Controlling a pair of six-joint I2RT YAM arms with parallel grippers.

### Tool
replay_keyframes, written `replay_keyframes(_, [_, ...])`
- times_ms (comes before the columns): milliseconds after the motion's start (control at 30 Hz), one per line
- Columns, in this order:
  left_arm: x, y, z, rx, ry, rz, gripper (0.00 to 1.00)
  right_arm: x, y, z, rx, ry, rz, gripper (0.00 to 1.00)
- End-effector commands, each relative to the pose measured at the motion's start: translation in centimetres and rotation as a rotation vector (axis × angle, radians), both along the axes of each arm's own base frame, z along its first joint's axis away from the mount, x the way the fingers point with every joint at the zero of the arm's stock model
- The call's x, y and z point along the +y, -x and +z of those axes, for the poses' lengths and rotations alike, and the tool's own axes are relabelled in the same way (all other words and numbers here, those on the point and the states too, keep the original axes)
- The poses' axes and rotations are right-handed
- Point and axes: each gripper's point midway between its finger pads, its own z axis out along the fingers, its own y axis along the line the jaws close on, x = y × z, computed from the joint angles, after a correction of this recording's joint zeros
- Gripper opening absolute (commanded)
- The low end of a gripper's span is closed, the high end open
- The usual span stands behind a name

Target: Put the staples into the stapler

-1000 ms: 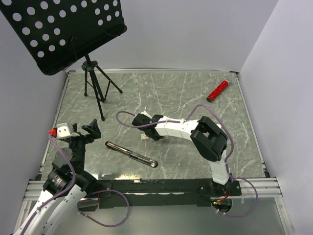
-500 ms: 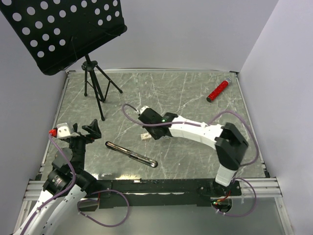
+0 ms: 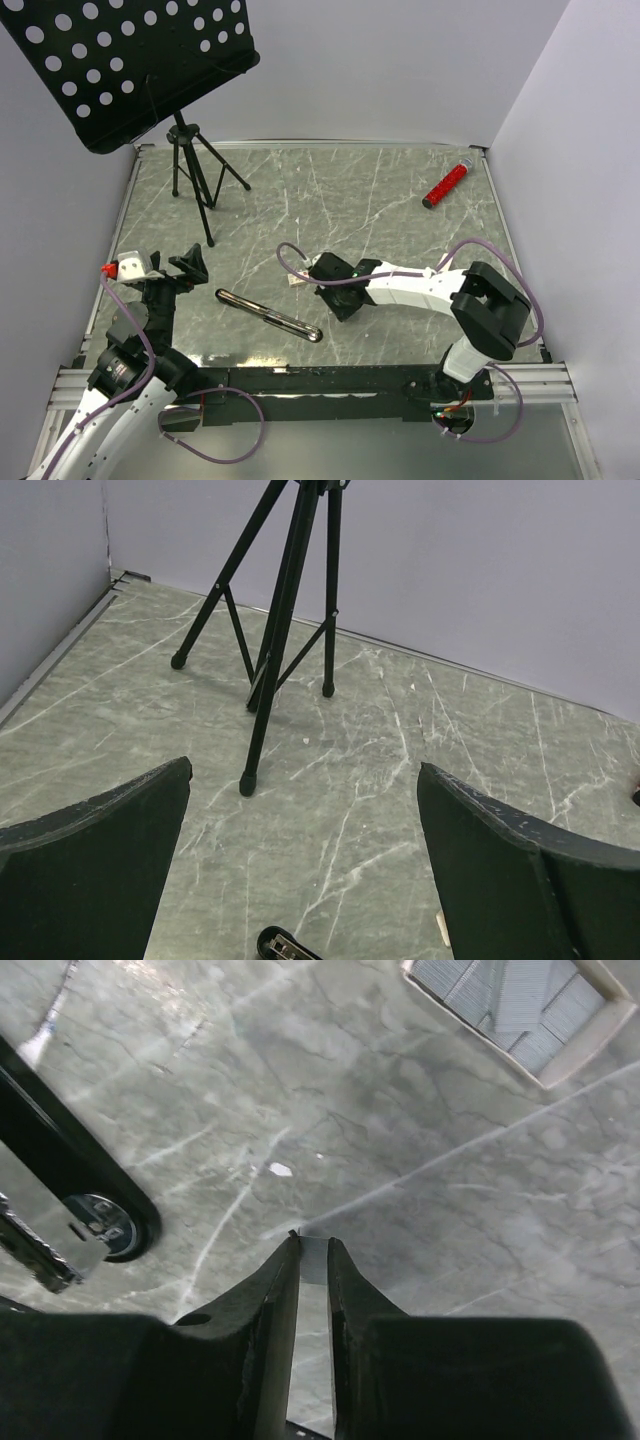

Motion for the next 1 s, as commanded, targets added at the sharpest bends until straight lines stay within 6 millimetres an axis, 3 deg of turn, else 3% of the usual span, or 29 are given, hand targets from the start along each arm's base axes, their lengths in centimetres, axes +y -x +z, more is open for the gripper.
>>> replay_keyframes(0, [-0.2, -0.1, 0.8, -0.027, 0.0, -0.008, 0.99, 1.8, -0.4, 0.2, -0.021, -0.069, -0.01, 0.23])
replay_keyframes(300, [-0.1, -0.1, 0.8, -0.027, 0.002, -0.008, 0.99, 0.9, 0.1, -0.2, 0.022, 0.006, -0.02, 0.41])
replay_keyframes(567, [-0.3, -0.2, 0.8, -0.027, 0.002, -0.013, 0.99, 1.4, -0.2, 0.5, 0.043, 0.031, -0.005, 0.42])
replay_keyframes(967, [-0.2, -0.1, 0.8, -0.026, 0.002, -0.012, 0.99, 1.3, 0.3, -0.7, 0.11, 0.086, 0.016, 0.39])
